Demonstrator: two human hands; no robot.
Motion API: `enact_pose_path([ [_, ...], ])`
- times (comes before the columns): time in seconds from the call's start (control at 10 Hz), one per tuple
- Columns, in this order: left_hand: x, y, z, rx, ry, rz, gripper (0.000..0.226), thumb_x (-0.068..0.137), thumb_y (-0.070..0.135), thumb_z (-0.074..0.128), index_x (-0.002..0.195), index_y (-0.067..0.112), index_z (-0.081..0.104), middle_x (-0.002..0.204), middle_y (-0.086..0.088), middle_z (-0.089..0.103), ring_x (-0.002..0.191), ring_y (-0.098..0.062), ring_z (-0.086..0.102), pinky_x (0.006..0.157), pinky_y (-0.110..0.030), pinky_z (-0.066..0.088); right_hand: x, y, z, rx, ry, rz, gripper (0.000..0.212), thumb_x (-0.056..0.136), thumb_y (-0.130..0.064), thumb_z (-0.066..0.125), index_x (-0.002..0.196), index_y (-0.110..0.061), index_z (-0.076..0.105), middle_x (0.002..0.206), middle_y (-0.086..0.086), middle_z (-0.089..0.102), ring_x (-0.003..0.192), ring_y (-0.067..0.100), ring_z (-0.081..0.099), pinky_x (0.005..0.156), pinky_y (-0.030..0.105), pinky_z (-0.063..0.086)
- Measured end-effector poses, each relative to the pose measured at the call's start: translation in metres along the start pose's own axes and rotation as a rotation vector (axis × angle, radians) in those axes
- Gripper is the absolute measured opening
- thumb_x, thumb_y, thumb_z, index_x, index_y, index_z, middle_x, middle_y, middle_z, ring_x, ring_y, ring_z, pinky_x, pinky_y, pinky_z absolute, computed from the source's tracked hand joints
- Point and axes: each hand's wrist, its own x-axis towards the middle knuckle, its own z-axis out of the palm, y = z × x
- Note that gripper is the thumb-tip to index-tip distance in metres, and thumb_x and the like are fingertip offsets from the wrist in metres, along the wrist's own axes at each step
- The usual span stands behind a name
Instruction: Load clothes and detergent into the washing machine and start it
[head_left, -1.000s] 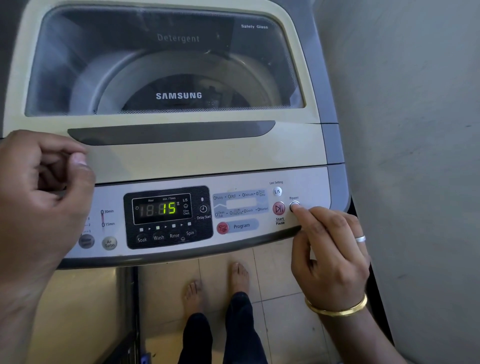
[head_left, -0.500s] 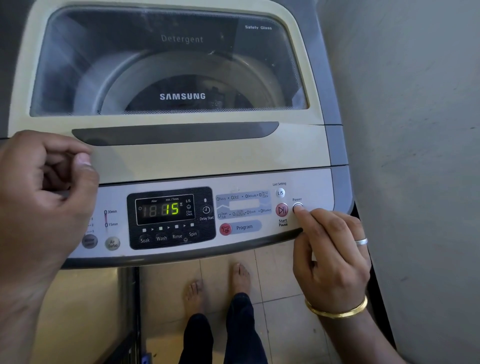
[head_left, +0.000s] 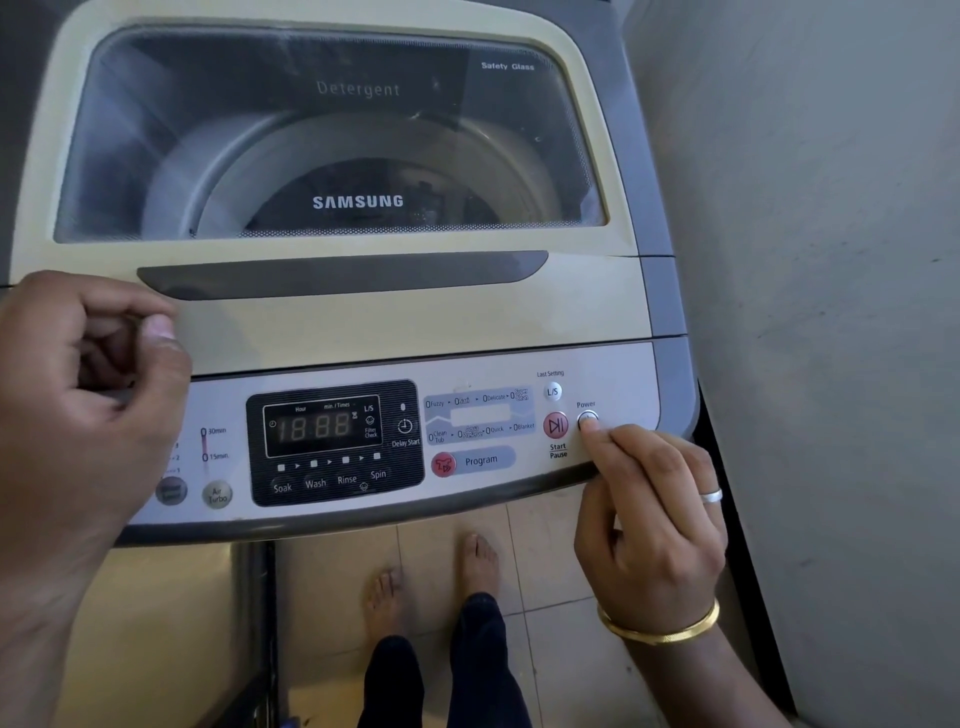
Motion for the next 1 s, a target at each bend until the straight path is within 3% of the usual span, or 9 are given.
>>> enact_pose_path([
  [0.2, 0.000, 0.000, 0.001, -0.003, 0.007, 0.003, 0.023, 0.116, 0.060, 0.045, 0.124, 0.042, 0.056, 0.106, -0.016, 0.061, 0.095, -0.044, 0.059, 0.093, -0.062, 0.052, 0.000, 0.000, -0.001, 0.008, -0.015, 0.002, 0.026, 0.094, 0.013, 0.061, 0.108, 0.004, 0.082, 0.096, 0.016, 0.079, 0.080, 0.033, 0.073, 0.087, 0.031, 0.058],
  [0.5, 0.000, 0.000, -0.002, 0.010, 0.010, -0.016, 0.037, 0.115, 0.058, 0.046, 0.128, 0.028, 0.063, 0.102, -0.015, 0.061, 0.089, -0.041, 0.060, 0.087, -0.063, 0.054, 0.003, -0.001, 0.000, -0.001, -0.016, 0.022, 0.023, 0.095, 0.011, 0.062, 0.102, 0.004, 0.083, 0.094, 0.016, 0.078, 0.079, 0.032, 0.072, 0.084, 0.032, 0.059],
  [0.6, 0.000, 0.004, -0.005, 0.039, 0.017, -0.003, 0.035, 0.115, 0.058, 0.047, 0.130, 0.032, 0.066, 0.103, -0.009, 0.063, 0.089, -0.035, 0.062, 0.086, -0.058, 0.056, 0.008, 0.000, 0.000, -0.001, -0.032, 0.030, 0.021, 0.092, 0.011, 0.065, 0.097, 0.003, 0.083, 0.091, 0.015, 0.077, 0.079, 0.030, 0.069, 0.080, 0.034, 0.058],
  [0.7, 0.001, 0.017, -0.008, 0.058, 0.043, 0.035, 0.010, 0.112, 0.051, 0.052, 0.117, 0.049, 0.061, 0.099, -0.006, 0.064, 0.085, -0.033, 0.063, 0.079, -0.058, 0.056, 0.015, 0.001, -0.002, 0.028, -0.063, 0.050, 0.019, 0.090, 0.009, 0.066, 0.092, 0.002, 0.083, 0.088, 0.014, 0.076, 0.078, 0.028, 0.067, 0.076, 0.035, 0.059],
  [0.8, 0.002, 0.037, -0.012, 0.031, 0.044, 0.050, 0.004, 0.107, 0.038, 0.060, 0.107, 0.042, 0.062, 0.092, -0.005, 0.066, 0.078, -0.032, 0.064, 0.072, -0.057, 0.056, 0.027, -0.001, -0.005, 0.061, -0.093, 0.058, 0.019, 0.090, 0.008, 0.065, 0.093, 0.001, 0.083, 0.090, 0.013, 0.075, 0.079, 0.029, 0.068, 0.072, 0.041, 0.062],
  [0.9, 0.009, 0.057, -0.021, 0.045, 0.040, 0.024, 0.019, 0.105, 0.014, 0.075, 0.099, 0.030, 0.067, 0.086, 0.003, 0.068, 0.075, -0.014, 0.062, 0.069, -0.035, 0.052, 0.053, -0.004, -0.007, 0.081, -0.060, 0.021, 0.024, 0.088, 0.009, 0.062, 0.097, 0.000, 0.083, 0.092, 0.012, 0.075, 0.081, 0.028, 0.068, 0.075, 0.041, 0.062],
  [1.0, 0.012, 0.083, -0.032, 0.011, 0.004, -0.016, 0.031, 0.098, 0.000, 0.079, 0.099, 0.031, 0.072, 0.088, 0.004, 0.072, 0.084, -0.007, 0.066, 0.068, -0.018, 0.048, 0.083, -0.018, -0.018, 0.093, -0.061, 0.012, 0.031, 0.089, 0.006, 0.061, 0.111, -0.003, 0.081, 0.101, 0.008, 0.075, 0.088, 0.026, 0.070, 0.085, 0.039, 0.060],
])
